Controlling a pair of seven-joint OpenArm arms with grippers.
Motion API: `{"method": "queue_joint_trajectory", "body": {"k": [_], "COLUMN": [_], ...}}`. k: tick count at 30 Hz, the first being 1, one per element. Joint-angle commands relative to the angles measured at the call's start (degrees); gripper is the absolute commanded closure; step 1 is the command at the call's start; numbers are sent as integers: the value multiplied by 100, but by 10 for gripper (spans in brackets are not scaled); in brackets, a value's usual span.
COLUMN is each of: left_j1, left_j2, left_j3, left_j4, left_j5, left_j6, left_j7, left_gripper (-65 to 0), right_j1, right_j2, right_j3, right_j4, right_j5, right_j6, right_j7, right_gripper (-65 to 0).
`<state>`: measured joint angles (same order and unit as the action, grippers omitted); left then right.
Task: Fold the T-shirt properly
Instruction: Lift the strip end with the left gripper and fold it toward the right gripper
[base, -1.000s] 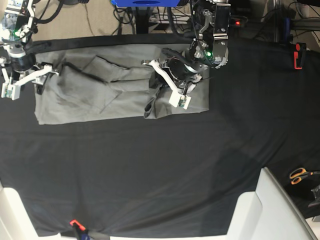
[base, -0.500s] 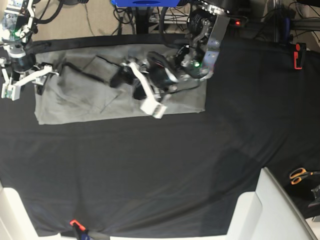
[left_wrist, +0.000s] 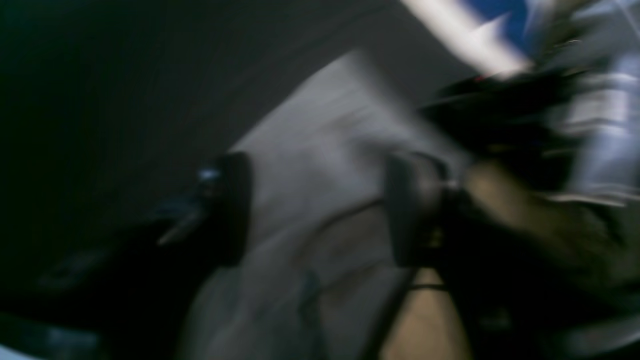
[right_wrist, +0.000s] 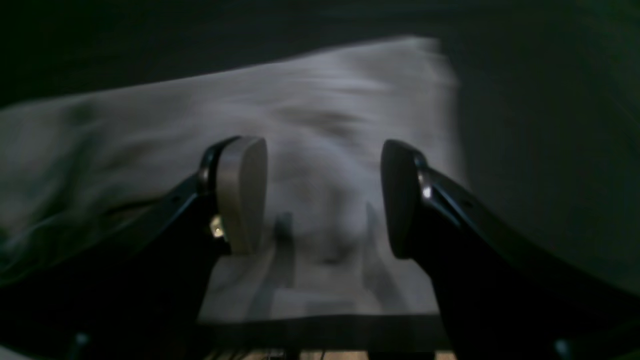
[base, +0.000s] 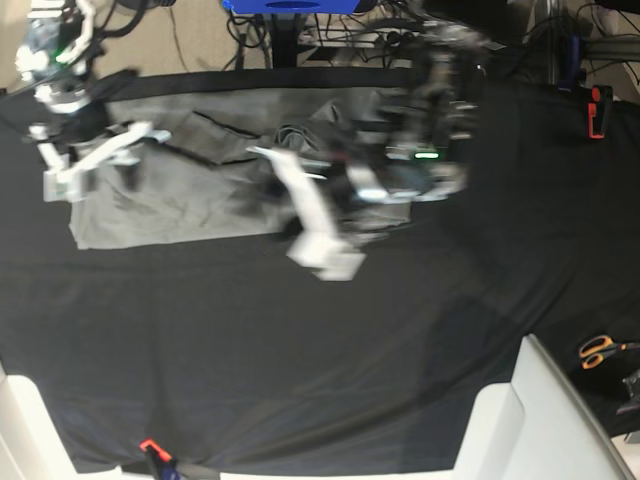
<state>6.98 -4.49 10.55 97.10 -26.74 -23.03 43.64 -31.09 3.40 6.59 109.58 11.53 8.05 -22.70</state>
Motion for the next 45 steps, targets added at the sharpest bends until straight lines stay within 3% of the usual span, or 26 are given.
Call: {"method": "queue_joint_trajectory", "body": {"k": [1, 2, 4, 8, 11, 14, 18, 24, 27, 30, 33, 37, 40, 43, 45], "left_j1": [132, 326, 642, 1161, 1486, 1688, 1891, 1961, 1970, 1926, 1935, 1803, 1618, 1293, 1135], "left_j2": [-109, -241, -434, -786, -1085, -1226, -1357, -1419, -1428, -1296, -707, -355, -197, -127, -127], "left_j3": [-382, -848, -1657, -3345, -4171, -4751, -5129, -5085, -4496, -3907, -3556, -2641, -1964, -1490, -1200], "left_j4": [176, 246, 334, 352, 308, 308, 308, 246, 290, 457, 598, 554, 396, 26, -193], "left_j5": [-91, -91, -91, -82, -82, -82, -82, -73, -108, -135, -143, -135, -82, -126, -126], "left_j6": [-67, -67, -67, -84, -93, -93, -102, -102, -225, -691, -787, -761, -656, -313, -260], "left_j7": [10, 19, -43, -52, -52, -60, -60, -60, -60, -8, 63, 265, 282, 256, 256], "left_gripper": [-122, -2, 0, 0, 0, 0, 0, 0, 0, 0, 0, 0, 0, 0, 0], "right_j1": [-51, -86, -122, 1, 388, 863, 1575, 2437, 2542, 2322, 1830, 1259, 1118, 986, 951], "right_j2": [148, 227, 297, 324, 280, 271, -98, -634, -687, -441, -116, 51, 51, 210, 254], "right_j3": [-259, -593, -1103, -2132, -2764, -3450, -4030, -4329, -4356, -4268, -3600, -2211, -1261, -690, -479], "right_j4": [167, 202, 211, 211, 194, 185, -79, -976, -1090, -694, -79, 246, 150, 115, 115], "right_j5": [47, 47, 47, 47, 47, 47, 47, 65, 65, 47, 47, 47, 47, 65, 65], "right_j6": [140, 219, 271, 245, 245, 228, -318, -1241, -1689, -1715, -1715, -1715, -1698, -1689, -1689], "right_j7": [120, 120, 112, -11, -592, -1102, -1928, -3159, -3335, -3000, -2596, -1998, -1946, -1937, -1928], "right_gripper": [-341, -338, -293, -8, -26, -2, -3, -3, -2, -2, -2, -2, -2, -2, -2]}}
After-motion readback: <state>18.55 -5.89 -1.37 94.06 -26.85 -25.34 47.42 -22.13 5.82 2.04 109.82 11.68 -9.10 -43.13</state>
